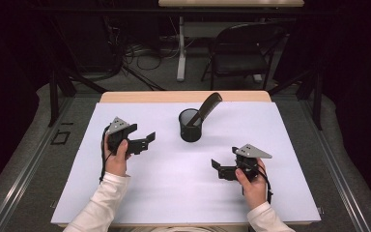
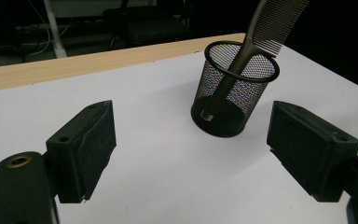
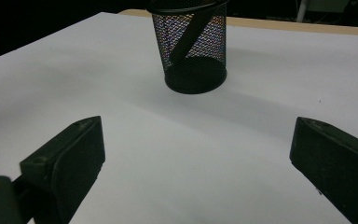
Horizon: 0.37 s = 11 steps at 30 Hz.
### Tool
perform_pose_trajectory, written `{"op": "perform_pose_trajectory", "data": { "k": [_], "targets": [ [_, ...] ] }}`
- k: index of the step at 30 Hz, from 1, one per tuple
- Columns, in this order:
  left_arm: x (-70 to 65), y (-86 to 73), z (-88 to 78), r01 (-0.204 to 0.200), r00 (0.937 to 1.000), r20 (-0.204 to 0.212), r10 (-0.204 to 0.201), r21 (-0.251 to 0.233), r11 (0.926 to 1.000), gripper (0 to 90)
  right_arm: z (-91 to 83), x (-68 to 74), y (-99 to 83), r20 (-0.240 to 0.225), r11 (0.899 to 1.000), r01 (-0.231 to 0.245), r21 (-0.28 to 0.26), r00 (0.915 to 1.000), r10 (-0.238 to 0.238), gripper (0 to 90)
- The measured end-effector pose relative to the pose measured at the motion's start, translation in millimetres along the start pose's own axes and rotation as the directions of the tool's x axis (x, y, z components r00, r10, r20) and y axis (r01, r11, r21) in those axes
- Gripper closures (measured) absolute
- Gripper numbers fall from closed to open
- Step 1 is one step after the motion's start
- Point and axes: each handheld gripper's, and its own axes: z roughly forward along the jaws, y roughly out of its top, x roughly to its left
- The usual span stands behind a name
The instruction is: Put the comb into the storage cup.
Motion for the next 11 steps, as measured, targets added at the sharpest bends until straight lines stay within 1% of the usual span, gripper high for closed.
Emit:
{"op": "perform_pose_trajectory", "data": {
  "k": [4, 5, 11],
  "targets": [
    [-0.7, -0.2, 0.5, -0.001, 1.0, -0.001, 0.001, 0.002, 1.0, 15.8, 0.0, 0.3, -0.2, 0.0, 1.0, 0.005, 0.004, 1.0, -0.005, 3.1],
    [-1.0, -0.2, 0.6, -0.001, 1.0, -0.001, 0.001, 0.002, 1.0, 15.8, 0.7, 0.5, -0.6, 0.001, 1.0, 0.004, -0.003, 1.0, -0.004, 3.1],
    [-0.4, -0.1, 0.4, 0.0, 1.0, -0.001, 0.0, 0.002, 1.0, 15.8, 0.6, 0.4, -1.0, 0.002, 1.0, 0.011, 0.007, 0.9999, -0.011, 3.2]
  ]
}}
